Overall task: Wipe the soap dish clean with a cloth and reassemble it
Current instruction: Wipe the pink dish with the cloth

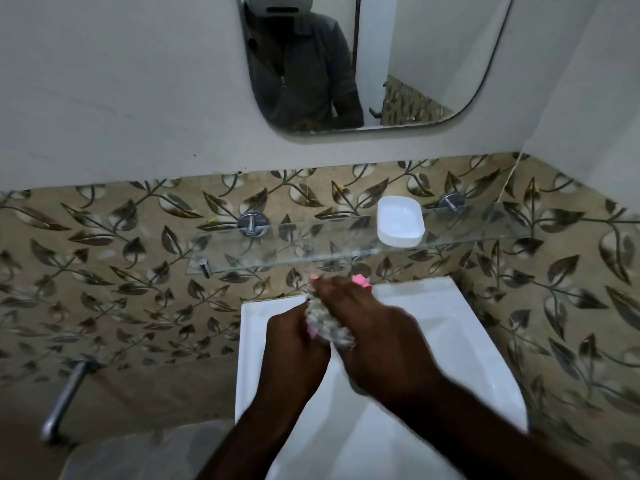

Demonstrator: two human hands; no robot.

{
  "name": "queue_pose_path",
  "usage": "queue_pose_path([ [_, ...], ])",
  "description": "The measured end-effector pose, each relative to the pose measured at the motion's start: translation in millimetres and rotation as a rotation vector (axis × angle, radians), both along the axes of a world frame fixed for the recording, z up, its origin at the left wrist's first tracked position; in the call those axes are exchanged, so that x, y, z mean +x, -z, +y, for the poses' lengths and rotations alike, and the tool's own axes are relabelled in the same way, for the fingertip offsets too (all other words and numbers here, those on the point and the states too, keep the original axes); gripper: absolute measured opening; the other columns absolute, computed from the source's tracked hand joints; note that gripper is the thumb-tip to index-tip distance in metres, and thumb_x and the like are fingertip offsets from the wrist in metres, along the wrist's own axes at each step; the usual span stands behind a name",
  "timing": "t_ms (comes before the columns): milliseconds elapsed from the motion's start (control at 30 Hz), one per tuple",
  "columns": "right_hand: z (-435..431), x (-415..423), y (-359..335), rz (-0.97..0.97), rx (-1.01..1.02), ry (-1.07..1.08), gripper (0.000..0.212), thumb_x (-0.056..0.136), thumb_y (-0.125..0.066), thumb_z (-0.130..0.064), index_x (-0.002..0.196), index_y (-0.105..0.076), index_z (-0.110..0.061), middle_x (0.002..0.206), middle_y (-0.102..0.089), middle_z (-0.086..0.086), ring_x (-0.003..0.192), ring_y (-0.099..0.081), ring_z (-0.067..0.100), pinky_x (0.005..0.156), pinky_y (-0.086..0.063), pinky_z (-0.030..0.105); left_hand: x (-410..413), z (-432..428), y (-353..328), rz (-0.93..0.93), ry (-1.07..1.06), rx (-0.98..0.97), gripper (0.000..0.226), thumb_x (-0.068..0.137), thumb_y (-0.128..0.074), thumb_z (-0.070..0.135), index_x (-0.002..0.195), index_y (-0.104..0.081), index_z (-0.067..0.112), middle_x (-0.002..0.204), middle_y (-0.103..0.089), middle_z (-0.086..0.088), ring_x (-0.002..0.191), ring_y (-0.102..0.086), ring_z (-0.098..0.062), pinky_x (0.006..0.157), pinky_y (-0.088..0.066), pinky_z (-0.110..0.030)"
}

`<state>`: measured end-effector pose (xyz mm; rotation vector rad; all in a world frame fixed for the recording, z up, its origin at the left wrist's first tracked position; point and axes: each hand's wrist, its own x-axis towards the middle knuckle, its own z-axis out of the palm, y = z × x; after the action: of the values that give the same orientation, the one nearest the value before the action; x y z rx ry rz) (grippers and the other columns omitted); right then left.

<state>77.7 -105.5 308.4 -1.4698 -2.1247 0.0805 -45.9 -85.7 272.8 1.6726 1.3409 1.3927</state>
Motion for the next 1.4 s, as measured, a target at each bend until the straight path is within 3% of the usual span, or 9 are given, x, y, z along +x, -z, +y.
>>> queue_pose_path([
  [167, 4.9, 3.1, 17.4, -0.015, 0.029, 0.003, 0.075, 0.074, -0.054, -0.01, 0.138, -0.037, -0.045, 0.147, -0.047, -0.01, 0.095, -0.069, 0.024, 0.065, -0.06, 0.036, -5.2, -5.5, 12.8, -0.093, -0.034, 0.077, 0.025, 0.076, -0.057, 0.001, 0.07, -0.069, 0.023, 0.064, -0.07, 0.007, 0.06, -0.06, 0.0, 0.055, -0.054, -0.028],
  [333, 17.5, 7.3, 10.2, 0.223, -0.127, 0.132, 0.069, 0.083, -0.057, -0.009, 0.142, -0.04, -0.041, 0.15, -0.042, -0.011, 0.11, -0.064, 0.025, 0.091, -0.053, 0.04, -8.7, -3.6, 10.0, -0.027, -0.053, 0.186, 0.034, 0.073, -0.057, -0.002, 0.091, -0.076, 0.021, 0.076, -0.067, 0.035, 0.07, -0.063, 0.012, 0.064, -0.045, -0.006],
  [467, -0.9, -20.9, 7.5, 0.0, -0.004, -0.04, 0.074, 0.071, -0.062, -0.016, 0.138, -0.042, -0.041, 0.149, -0.045, -0.005, 0.085, -0.071, 0.025, 0.061, -0.055, 0.032, -14.1, 1.2, 18.0, -0.081, -0.073, 0.205, 0.032, 0.069, -0.053, -0.006, 0.061, -0.056, 0.024, 0.055, -0.057, 0.015, 0.05, -0.045, 0.004, 0.047, -0.037, -0.018],
  [667, 25.5, 5.6, 9.9, 0.126, -0.111, 0.107, 0.073, 0.082, -0.059, -0.012, 0.142, -0.034, -0.047, 0.154, -0.032, -0.017, 0.117, -0.06, 0.023, 0.092, -0.052, 0.036, -14.1, 0.7, 12.4, -0.019, -0.05, 0.249, 0.033, 0.077, -0.058, 0.005, 0.091, -0.074, 0.03, 0.082, -0.069, 0.031, 0.072, -0.064, 0.01, 0.066, -0.046, -0.008],
  [767, 8.4, -15.8, 7.4, 0.074, -0.08, -0.035, 0.077, 0.078, -0.056, -0.013, 0.144, -0.033, -0.044, 0.157, -0.031, -0.012, 0.101, -0.067, 0.027, 0.08, -0.054, 0.034, -14.5, 5.7, 12.8, -0.084, -0.04, 0.203, 0.023, 0.074, -0.057, 0.002, 0.067, -0.062, 0.024, 0.058, -0.06, 0.018, 0.053, -0.052, 0.005, 0.05, -0.041, -0.016],
  [933, 19.6, -2.4, 16.3, -0.004, 0.056, -0.069, 0.079, 0.074, -0.055, -0.013, 0.143, -0.033, -0.045, 0.152, -0.039, -0.014, 0.094, -0.069, 0.017, 0.07, -0.056, 0.028, -17.9, 4.8, 15.0, -0.077, -0.075, 0.226, 0.022, 0.073, -0.06, -0.004, 0.082, -0.067, 0.015, 0.068, -0.068, 0.01, 0.058, -0.055, 0.004, 0.051, -0.044, -0.019],
  [1033, 40.0, 19.5, 20.2, 0.412, -0.16, -0.011, 0.065, 0.085, -0.062, -0.008, 0.138, -0.045, -0.042, 0.139, -0.054, -0.018, 0.116, -0.06, 0.004, 0.095, -0.05, 0.03, -16.7, 1.5, 14.9, -0.086, -0.11, 0.217, 0.04, 0.073, -0.06, -0.003, 0.103, -0.069, 0.023, 0.074, -0.067, 0.033, 0.065, -0.06, 0.012, 0.06, -0.043, -0.007],
  [1200, 43.4, 26.1, 18.1, 1.008, -0.464, -0.152, 0.041, 0.088, -0.063, 0.004, 0.122, -0.063, -0.019, 0.108, -0.071, 0.004, 0.1, -0.067, 0.014, 0.091, -0.052, 0.031, -14.2, -2.1, 13.7, -0.251, -0.106, 0.139, 0.026, 0.073, -0.063, 0.004, 0.085, -0.071, 0.027, 0.076, -0.071, 0.029, 0.074, -0.066, 0.008, 0.07, -0.047, -0.007],
  [1400, 46.9, 31.7, 17.6, 0.417, -0.223, 0.009, 0.04, 0.081, -0.062, -0.016, 0.113, -0.063, -0.039, 0.109, -0.071, -0.014, 0.101, -0.066, 0.007, 0.089, -0.052, 0.034, -19.0, 5.1, 21.9, -0.088, 0.219, -0.17, 0.02, 0.077, -0.069, 0.027, 0.097, -0.068, 0.031, 0.091, -0.074, 0.014, 0.083, -0.069, -0.005, 0.072, -0.055, -0.023],
])
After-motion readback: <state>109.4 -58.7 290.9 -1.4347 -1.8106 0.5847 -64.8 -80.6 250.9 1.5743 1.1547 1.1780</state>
